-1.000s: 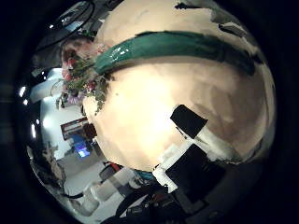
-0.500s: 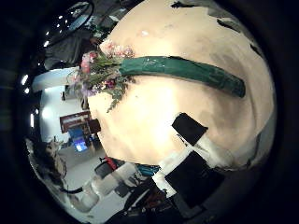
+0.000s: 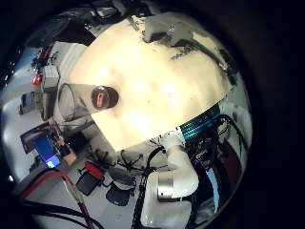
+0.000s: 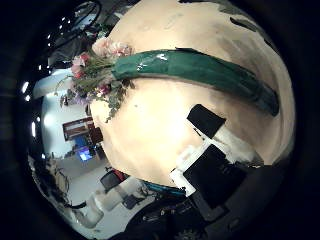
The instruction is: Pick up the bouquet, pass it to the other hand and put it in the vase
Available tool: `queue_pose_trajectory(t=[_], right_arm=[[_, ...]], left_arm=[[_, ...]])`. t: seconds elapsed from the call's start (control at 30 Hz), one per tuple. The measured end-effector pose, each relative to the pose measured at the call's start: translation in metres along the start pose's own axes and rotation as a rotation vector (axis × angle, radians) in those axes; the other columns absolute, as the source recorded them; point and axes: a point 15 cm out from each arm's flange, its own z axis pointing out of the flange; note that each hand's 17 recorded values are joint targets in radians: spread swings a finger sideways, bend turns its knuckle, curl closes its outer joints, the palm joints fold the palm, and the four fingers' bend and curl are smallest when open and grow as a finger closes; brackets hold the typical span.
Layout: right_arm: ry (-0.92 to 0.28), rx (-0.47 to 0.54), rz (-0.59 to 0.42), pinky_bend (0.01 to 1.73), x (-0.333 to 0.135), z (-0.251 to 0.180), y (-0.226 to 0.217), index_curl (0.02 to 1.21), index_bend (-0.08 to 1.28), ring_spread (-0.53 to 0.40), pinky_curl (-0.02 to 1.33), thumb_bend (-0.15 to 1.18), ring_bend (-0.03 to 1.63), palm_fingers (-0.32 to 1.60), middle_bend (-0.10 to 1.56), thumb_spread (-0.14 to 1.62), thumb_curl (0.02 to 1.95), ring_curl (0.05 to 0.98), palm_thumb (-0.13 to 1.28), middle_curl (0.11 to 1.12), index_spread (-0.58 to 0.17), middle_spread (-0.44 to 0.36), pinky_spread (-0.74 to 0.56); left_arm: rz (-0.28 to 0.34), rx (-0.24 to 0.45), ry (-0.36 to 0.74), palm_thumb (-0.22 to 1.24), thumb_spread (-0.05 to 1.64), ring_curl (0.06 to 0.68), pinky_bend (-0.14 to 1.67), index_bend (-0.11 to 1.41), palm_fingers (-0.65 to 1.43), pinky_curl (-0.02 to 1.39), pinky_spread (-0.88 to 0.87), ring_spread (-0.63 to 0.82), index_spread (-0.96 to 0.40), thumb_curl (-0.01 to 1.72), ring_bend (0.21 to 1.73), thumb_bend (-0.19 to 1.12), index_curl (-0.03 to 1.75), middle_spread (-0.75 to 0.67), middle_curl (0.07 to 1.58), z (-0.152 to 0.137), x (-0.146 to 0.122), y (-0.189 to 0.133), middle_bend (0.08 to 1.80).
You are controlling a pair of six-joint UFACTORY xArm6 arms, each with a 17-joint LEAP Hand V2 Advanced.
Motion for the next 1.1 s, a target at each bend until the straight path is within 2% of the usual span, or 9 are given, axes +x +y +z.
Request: queue_pose_trajectory(t=[0.3, 0.6, 0.7, 0.87, 0.93, 1.03, 1.1], right_arm=[[0.007, -0.034, -0.023, 0.55, -0.006, 0.018, -0.003, 0.42, 0.19, -0.1, 0.2, -0.02, 0.81, 0.43, 0.43, 0.98, 0.46, 0.259, 0.76, 0.39, -0.265, -0.061, 0.15], [0.012, -0.078, -0.043, 0.56, -0.011, 0.036, -0.001, 0.43, 0.2, -0.147, 0.17, -0.02, 0.85, 0.56, 0.48, 0.98, 0.47, 0.263, 0.78, 0.42, -0.285, -0.09, 0.06], [0.012, -0.085, -0.043, 0.62, -0.012, 0.038, -0.002, 0.44, 0.2, -0.18, 0.16, -0.02, 0.9, 0.73, 0.52, 0.98, 0.47, 0.275, 0.79, 0.44, -0.303, -0.118, -0.04], [0.014, -0.085, -0.047, 0.79, -0.012, 0.039, -0.004, 0.47, 0.22, -0.236, 0.18, -0.02, 0.96, 1.06, 0.58, 0.97, 0.48, 0.307, 0.83, 0.47, -0.352, -0.166, -0.28], [0.015, -0.086, -0.051, 0.87, -0.012, 0.039, -0.004, 0.52, 0.32, -0.243, 0.22, -0.01, 0.98, 1.29, 0.66, 0.96, 0.49, 0.339, 0.85, 0.52, -0.376, -0.181, -0.38], [0.016, -0.067, -0.051, 0.96, -0.012, 0.036, -0.008, 0.61, 0.51, -0.242, 0.27, -0.01, 1.03, 1.41, 0.81, 0.95, 0.5, 0.38, 0.88, 0.58, -0.399, -0.189, -0.42], [0.017, -0.045, -0.051, 1.06, -0.012, 0.034, -0.014, 0.67, 0.62, -0.237, 0.32, -0.01, 1.11, 1.42, 0.91, 0.94, 0.51, 0.418, 0.92, 0.62, -0.401, -0.191, -0.39]], left_arm=[[-0.009, 0.001, -0.001, 0.2, 1.19, 0.204, 0.27, 0.18, 0.13, 0.32, 0.5, 0.53, -0.04, 0.28, 0.46, -0.02, 0.36, 0.32, 0.29, 0.0, 0.002, 0.001, 0.18], [-0.011, 0.007, -0.002, 0.2, 1.19, 0.204, 0.27, 0.18, 0.13, 0.32, 0.5, 0.53, -0.04, 0.28, 0.46, -0.02, 0.36, 0.32, 0.29, -0.003, 0.004, 0.0, 0.18], [-0.011, 0.003, -0.002, 0.2, 1.19, 0.204, 0.27, 0.18, 0.13, 0.32, 0.5, 0.53, -0.04, 0.28, 0.46, -0.02, 0.36, 0.32, 0.29, -0.002, 0.004, -0.002, 0.18], [-0.008, 0.0, 0.002, 0.2, 1.19, 0.204, 0.27, 0.18, 0.13, 0.32, 0.5, 0.53, -0.04, 0.28, 0.46, -0.02, 0.36, 0.32, 0.29, -0.002, 0.006, -0.004, 0.18], [-0.008, 0.001, 0.001, 0.2, 1.19, 0.204, 0.27, 0.18, 0.13, 0.32, 0.5, 0.53, -0.04, 0.28, 0.46, -0.02, 0.36, 0.32, 0.29, -0.003, 0.006, -0.005, 0.18], [-0.006, 0.002, 0.0, 0.2, 1.19, 0.204, 0.27, 0.18, 0.13, 0.32, 0.5, 0.53, -0.04, 0.28, 0.46, -0.02, 0.36, 0.32, 0.29, -0.004, 0.007, -0.007, 0.18], [-0.005, 0.002, -0.001, 0.2, 1.19, 0.204, 0.27, 0.18, 0.13, 0.32, 0.5, 0.53, -0.04, 0.28, 0.46, -0.02, 0.36, 0.32, 0.29, -0.004, 0.007, -0.007, 0.18]])
